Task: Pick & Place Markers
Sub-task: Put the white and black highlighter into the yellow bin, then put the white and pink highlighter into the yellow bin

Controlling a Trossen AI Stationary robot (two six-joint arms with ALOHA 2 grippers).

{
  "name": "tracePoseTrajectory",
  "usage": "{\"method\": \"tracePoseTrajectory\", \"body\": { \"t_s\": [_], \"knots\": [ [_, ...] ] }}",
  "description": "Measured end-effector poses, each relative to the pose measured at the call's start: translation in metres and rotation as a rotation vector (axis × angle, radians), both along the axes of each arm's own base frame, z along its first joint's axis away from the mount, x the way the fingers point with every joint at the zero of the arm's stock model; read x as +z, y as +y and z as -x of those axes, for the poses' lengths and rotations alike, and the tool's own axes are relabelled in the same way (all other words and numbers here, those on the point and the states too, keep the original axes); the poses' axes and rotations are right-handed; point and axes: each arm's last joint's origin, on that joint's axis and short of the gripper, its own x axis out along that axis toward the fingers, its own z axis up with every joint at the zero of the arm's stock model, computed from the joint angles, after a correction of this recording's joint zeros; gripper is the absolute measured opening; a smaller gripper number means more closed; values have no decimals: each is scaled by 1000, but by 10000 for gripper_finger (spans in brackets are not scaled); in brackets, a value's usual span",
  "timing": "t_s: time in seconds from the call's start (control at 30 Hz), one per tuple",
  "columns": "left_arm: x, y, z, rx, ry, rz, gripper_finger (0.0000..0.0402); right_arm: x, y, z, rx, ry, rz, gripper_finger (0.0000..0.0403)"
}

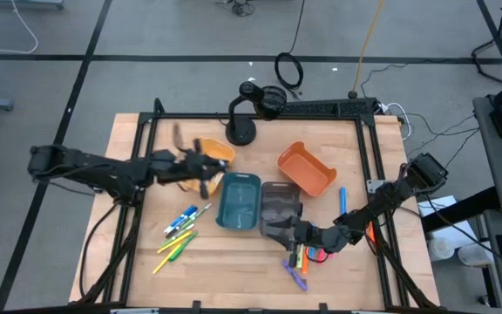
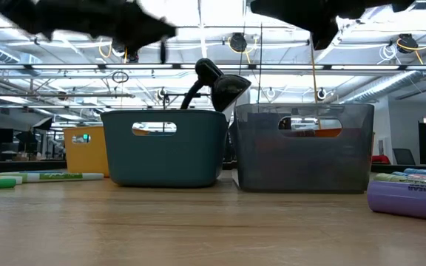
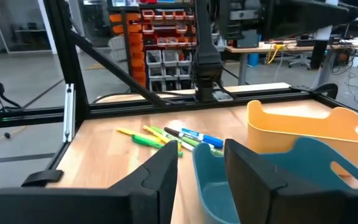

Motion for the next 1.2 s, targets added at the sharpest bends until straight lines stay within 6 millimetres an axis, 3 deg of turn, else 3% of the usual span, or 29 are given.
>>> {"method": "tracePoseTrajectory", "body": {
  "t_s": [0.27, 0.57, 0.87, 1.2],
  "knots": [
    [-68, 22, 53, 311, -34, 173, 34, 0, 2, 1, 8, -4, -45, 118],
    [-68, 27, 55, 306, -70, 207, 36, -1, 5, 3, 21, -2, -57, 118],
    [-68, 28, 56, 346, -89, 246, 113, -1, 9, 6, 35, -2, -57, 116],
    [-68, 28, 56, 346, -87, 246, 123, -1, 10, 6, 37, -3, -75, 114]
  ]
}}
